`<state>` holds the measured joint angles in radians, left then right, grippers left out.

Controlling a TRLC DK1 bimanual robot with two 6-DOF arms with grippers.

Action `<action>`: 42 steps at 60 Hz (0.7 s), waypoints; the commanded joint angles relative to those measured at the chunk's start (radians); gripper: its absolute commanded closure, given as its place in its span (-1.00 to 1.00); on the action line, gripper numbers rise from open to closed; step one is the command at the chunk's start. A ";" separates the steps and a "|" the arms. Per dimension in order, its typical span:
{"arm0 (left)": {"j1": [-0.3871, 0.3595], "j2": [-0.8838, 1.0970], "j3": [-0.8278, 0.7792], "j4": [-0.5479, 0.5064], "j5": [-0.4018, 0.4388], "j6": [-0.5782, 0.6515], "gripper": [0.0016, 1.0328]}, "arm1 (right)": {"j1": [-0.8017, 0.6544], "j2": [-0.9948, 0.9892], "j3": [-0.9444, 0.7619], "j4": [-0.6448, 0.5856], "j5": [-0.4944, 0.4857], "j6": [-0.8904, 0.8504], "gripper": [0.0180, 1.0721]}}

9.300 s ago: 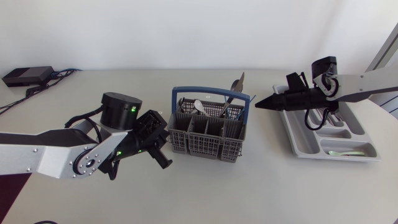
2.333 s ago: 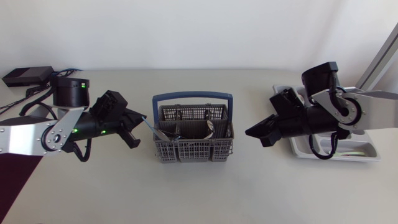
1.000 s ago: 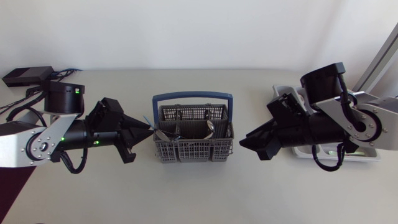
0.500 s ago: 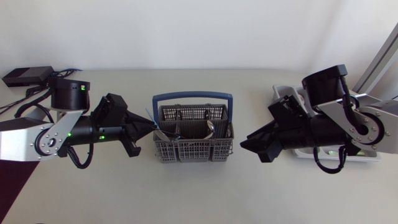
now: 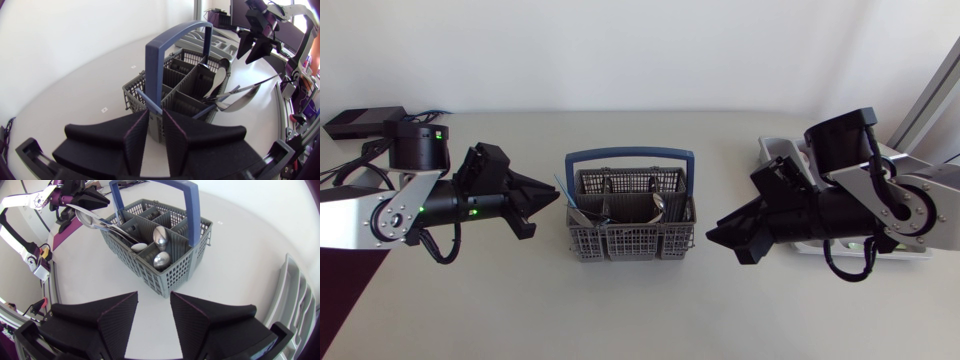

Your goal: Sort the cutlery from the basket into the organizer compartments.

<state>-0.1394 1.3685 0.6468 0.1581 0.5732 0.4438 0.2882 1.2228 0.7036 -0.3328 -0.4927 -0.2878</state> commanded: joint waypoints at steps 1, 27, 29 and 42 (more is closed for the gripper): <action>0.000 0.023 0.039 0.024 0.017 -0.036 0.57 | 0.008 0.003 -0.023 0.011 0.008 0.007 0.05; 0.011 0.061 0.082 0.067 0.017 -0.111 0.57 | 0.009 0.015 -0.016 0.014 0.009 0.009 0.05; 0.011 0.064 0.085 0.067 0.019 -0.117 0.58 | 0.009 0.017 -0.016 0.015 0.009 0.009 0.05; 0.017 0.087 0.097 0.061 0.065 -0.140 0.70 | 0.009 0.015 -0.021 0.015 0.009 0.007 0.05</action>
<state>-0.1307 1.4342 0.7109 0.2161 0.6128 0.3321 0.2886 1.2240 0.7036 -0.3290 -0.4923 -0.2878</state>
